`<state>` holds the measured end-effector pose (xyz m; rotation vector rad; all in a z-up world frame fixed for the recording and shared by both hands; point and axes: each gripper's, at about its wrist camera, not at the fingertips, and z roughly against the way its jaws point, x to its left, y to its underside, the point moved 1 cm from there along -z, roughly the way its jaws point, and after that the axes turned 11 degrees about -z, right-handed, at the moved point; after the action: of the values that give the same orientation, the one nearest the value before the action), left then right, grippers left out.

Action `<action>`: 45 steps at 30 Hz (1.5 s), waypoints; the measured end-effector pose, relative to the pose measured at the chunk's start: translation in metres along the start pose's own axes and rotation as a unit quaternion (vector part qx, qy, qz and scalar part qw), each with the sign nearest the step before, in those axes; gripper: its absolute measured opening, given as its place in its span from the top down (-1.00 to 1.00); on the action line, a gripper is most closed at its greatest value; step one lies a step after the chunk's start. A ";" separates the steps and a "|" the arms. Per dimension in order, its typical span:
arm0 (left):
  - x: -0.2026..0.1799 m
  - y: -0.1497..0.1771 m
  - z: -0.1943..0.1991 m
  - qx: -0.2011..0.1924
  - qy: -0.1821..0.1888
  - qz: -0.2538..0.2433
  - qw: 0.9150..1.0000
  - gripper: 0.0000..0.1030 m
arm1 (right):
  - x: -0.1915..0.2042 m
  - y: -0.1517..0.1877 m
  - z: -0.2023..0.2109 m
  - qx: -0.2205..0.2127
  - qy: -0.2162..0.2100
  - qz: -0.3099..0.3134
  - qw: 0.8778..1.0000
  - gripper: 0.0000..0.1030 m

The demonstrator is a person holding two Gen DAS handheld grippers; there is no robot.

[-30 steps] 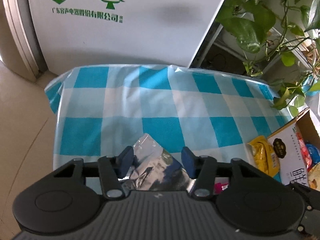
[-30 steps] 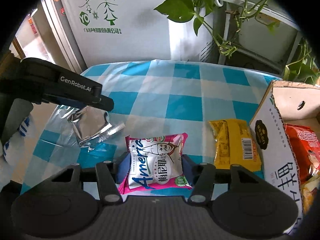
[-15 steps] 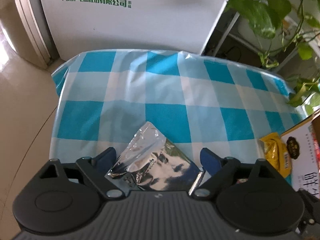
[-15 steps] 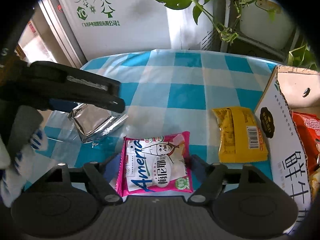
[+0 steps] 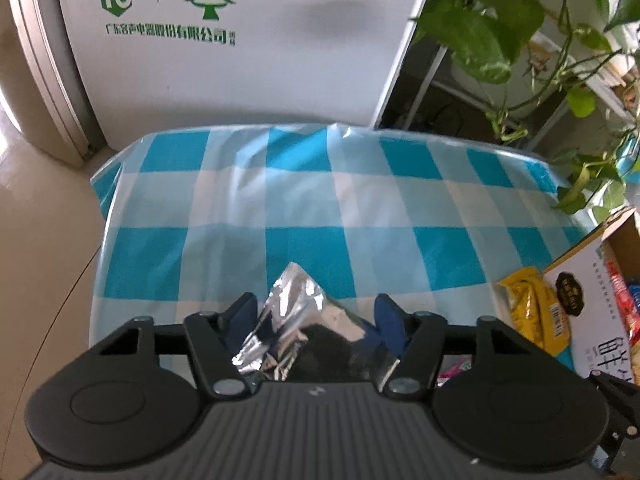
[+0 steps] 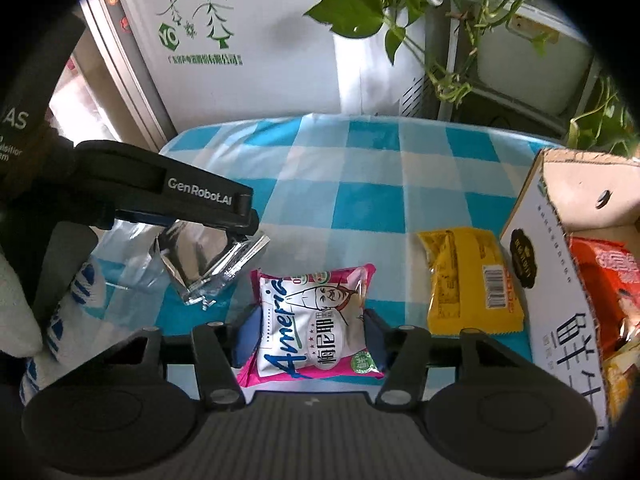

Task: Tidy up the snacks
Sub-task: 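Close left gripper on silver foil packet while right gripper closes on pink Amerla packet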

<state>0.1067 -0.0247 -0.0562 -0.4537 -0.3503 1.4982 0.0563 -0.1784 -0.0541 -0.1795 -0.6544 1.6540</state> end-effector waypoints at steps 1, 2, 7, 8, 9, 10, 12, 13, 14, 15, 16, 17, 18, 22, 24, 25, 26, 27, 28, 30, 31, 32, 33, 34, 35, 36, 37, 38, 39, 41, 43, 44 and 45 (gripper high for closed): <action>0.000 -0.001 0.001 -0.001 0.004 0.002 1.000 0.12 | 0.000 -0.001 0.001 -0.003 0.001 0.000 1.000 -0.19; 0.001 -0.002 0.002 -0.002 0.006 0.005 1.000 0.12 | -0.001 -0.001 0.003 -0.005 0.002 -0.001 1.000 -0.19; 0.004 -0.003 0.003 0.004 0.009 0.017 1.000 0.06 | -0.004 -0.006 0.007 -0.015 0.004 -0.007 1.000 -0.19; 0.008 -0.003 0.004 0.010 0.015 0.030 0.999 -0.05 | -0.005 -0.008 0.009 -0.018 0.007 -0.009 1.000 -0.19; 0.010 -0.003 0.004 0.016 0.021 0.038 0.999 -0.15 | -0.007 -0.009 0.010 -0.022 0.009 -0.011 1.000 -0.19; 0.013 -0.002 0.006 0.019 0.027 0.048 0.998 -0.34 | -0.008 -0.010 0.010 -0.025 0.010 -0.014 1.000 -0.19; 0.016 0.001 0.008 0.019 0.032 0.066 0.997 -0.48 | -0.012 -0.012 0.011 -0.032 0.015 -0.021 0.999 -0.19; 0.015 0.002 0.007 0.023 0.030 0.067 0.997 -0.48 | -0.014 -0.014 0.011 -0.038 0.021 -0.025 0.999 -0.19; 0.012 0.002 0.006 0.023 0.024 0.063 0.997 -0.53 | -0.016 -0.015 0.009 -0.041 0.026 -0.029 0.998 -0.19; 0.009 0.003 0.006 0.023 0.016 0.058 0.998 -0.58 | -0.018 -0.016 0.007 -0.043 0.029 -0.035 0.998 -0.20; 0.006 0.003 0.004 0.026 0.012 0.055 0.998 -0.65 | -0.018 -0.016 0.006 -0.044 0.028 -0.037 0.998 -0.20; 0.005 0.003 0.003 0.028 0.010 0.054 0.998 -0.69 | -0.018 -0.017 0.003 -0.044 0.028 -0.039 0.998 -0.20; 0.003 0.004 0.001 0.030 0.006 0.053 0.998 -0.70 | -0.017 -0.017 0.001 -0.045 0.029 -0.039 0.998 -0.20; 0.001 0.004 -0.006 0.035 -0.007 0.048 0.998 -0.83 | -0.012 -0.015 -0.008 -0.024 0.014 -0.032 0.999 -0.20; -0.004 0.003 -0.009 0.038 -0.013 0.035 0.999 -0.91 | -0.008 -0.013 -0.011 -0.012 0.013 -0.020 1.000 -0.20; -0.007 0.003 -0.011 0.040 -0.015 0.026 0.999 -0.96 | -0.007 -0.011 -0.011 -0.009 0.014 -0.017 1.000 -0.20; -0.010 0.003 -0.012 0.042 -0.018 0.018 0.999 -0.99 | -0.008 -0.011 -0.011 -0.006 0.016 -0.016 1.000 -0.20; -0.011 0.002 -0.013 0.044 -0.022 0.013 0.999 -0.99 | -0.008 -0.010 -0.010 -0.005 0.018 -0.017 1.000 -0.20; -0.014 0.002 -0.014 0.046 -0.027 0.007 0.999 -0.99 | -0.010 -0.010 -0.009 -0.004 0.021 -0.019 1.000 -0.20; -0.017 0.001 -0.014 0.049 -0.035 0.004 0.998 -0.99 | -0.012 -0.010 -0.007 -0.004 0.023 -0.021 0.999 -0.20; -0.017 0.001 -0.014 0.050 -0.038 0.006 0.998 -0.99 | -0.013 -0.010 -0.006 -0.004 0.024 -0.022 0.999 -0.20; -0.019 0.001 -0.015 0.053 -0.043 0.005 0.998 -0.99 | -0.014 -0.009 -0.005 -0.004 0.024 -0.023 0.999 -0.20; -0.021 0.001 -0.016 0.056 -0.048 -0.001 0.997 -0.99 | -0.015 -0.009 -0.004 -0.004 0.025 -0.024 0.999 -0.20; -0.025 0.001 -0.018 0.062 -0.055 -0.012 0.996 -0.99 | -0.016 -0.008 -0.003 -0.003 0.025 -0.024 0.999 -0.20; -0.028 0.001 -0.019 0.066 -0.060 -0.023 0.996 -1.00 | -0.017 -0.008 -0.003 -0.003 0.025 -0.024 0.999 -0.20; -0.028 0.001 -0.019 0.065 -0.061 -0.020 0.996 -0.99 | -0.016 -0.008 -0.004 -0.004 0.025 -0.024 0.999 -0.20; -0.027 0.001 -0.019 0.067 -0.060 -0.018 0.996 -0.99 | -0.018 -0.008 -0.002 -0.004 0.026 -0.025 0.999 -0.20; -0.027 0.001 -0.019 0.070 -0.059 -0.021 0.996 -0.99 | -0.019 -0.007 -0.001 -0.004 0.027 -0.025 0.999 -0.20; -0.027 0.000 -0.019 0.073 -0.056 -0.021 0.996 -0.99 | -0.020 -0.007 0.000 -0.005 0.027 -0.026 0.999 -0.20; -0.028 0.002 -0.017 0.073 -0.051 -0.028 0.996 -0.97 | -0.022 -0.007 0.002 -0.006 0.027 -0.028 0.999 -0.20; -0.031 0.006 -0.014 0.070 -0.046 -0.037 0.996 -0.94 | -0.023 -0.007 0.004 -0.008 0.026 -0.028 0.999 -0.20; -0.032 0.007 -0.013 0.066 -0.046 -0.038 0.996 -0.86 | -0.024 -0.007 0.005 -0.009 0.026 -0.028 0.999 -0.20; -0.033 0.007 -0.011 0.062 -0.046 -0.041 0.996 -0.82 | -0.024 -0.008 0.006 -0.008 0.026 -0.028 0.999 -0.20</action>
<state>0.1044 -0.0580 -0.0673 -0.2700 -0.3420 1.4552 0.0650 -0.2025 -0.0516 -0.2133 -0.6281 1.5856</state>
